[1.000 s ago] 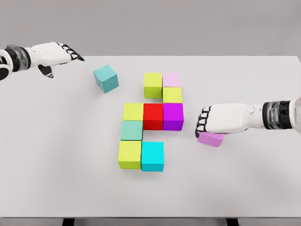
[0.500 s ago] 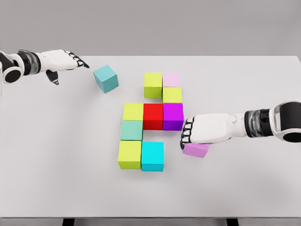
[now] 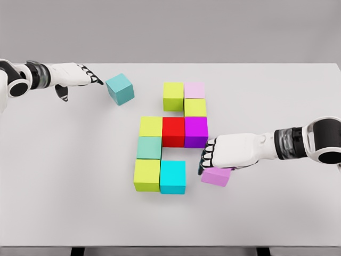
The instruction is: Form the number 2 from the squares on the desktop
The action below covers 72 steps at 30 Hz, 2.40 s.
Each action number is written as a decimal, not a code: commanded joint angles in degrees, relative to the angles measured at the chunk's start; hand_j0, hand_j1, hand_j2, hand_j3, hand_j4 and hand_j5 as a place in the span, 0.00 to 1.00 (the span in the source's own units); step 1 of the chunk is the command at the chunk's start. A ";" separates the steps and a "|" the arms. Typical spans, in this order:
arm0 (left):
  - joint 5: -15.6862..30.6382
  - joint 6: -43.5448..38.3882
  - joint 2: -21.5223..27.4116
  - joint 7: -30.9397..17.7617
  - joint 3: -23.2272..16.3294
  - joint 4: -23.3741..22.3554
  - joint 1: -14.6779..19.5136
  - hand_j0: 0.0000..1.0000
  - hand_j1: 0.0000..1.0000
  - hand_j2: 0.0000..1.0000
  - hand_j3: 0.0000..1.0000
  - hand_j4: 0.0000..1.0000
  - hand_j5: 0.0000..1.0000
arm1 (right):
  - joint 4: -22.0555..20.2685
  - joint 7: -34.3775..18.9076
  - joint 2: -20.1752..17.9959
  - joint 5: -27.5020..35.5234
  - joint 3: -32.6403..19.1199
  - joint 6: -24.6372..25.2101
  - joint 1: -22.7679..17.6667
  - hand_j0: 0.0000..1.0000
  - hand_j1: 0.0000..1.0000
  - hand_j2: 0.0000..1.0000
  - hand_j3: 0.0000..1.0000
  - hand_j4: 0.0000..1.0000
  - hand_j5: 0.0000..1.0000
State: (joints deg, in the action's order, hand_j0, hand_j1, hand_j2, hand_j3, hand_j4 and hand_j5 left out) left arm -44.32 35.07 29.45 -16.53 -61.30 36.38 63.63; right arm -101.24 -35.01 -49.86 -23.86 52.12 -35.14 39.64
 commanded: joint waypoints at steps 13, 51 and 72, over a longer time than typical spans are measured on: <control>0.11 -0.07 -0.45 0.01 -0.40 0.35 0.53 1.00 1.00 1.00 1.00 1.00 1.00 | -0.01 0.01 -6.03 11.55 -6.59 0.14 0.00 0.99 0.99 0.99 0.99 0.99 0.99; 0.02 -0.07 -3.88 -0.08 -0.23 0.27 1.14 1.00 1.00 1.00 1.00 1.00 1.00 | 11.50 0.01 -6.48 -1.36 -0.88 0.14 0.44 0.99 0.99 0.99 0.99 0.99 0.99; 0.02 -0.07 -8.45 -2.10 0.04 -0.44 1.85 1.00 1.00 1.00 1.00 1.00 1.00 | 7.55 0.01 -3.84 -2.24 0.52 0.14 0.44 0.99 0.99 0.99 0.99 0.99 0.99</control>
State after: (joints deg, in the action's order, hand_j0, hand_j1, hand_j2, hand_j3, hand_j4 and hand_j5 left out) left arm -44.44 35.04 21.38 -18.55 -61.39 35.95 65.48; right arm -93.59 -35.02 -53.89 -26.37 52.67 -35.13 40.08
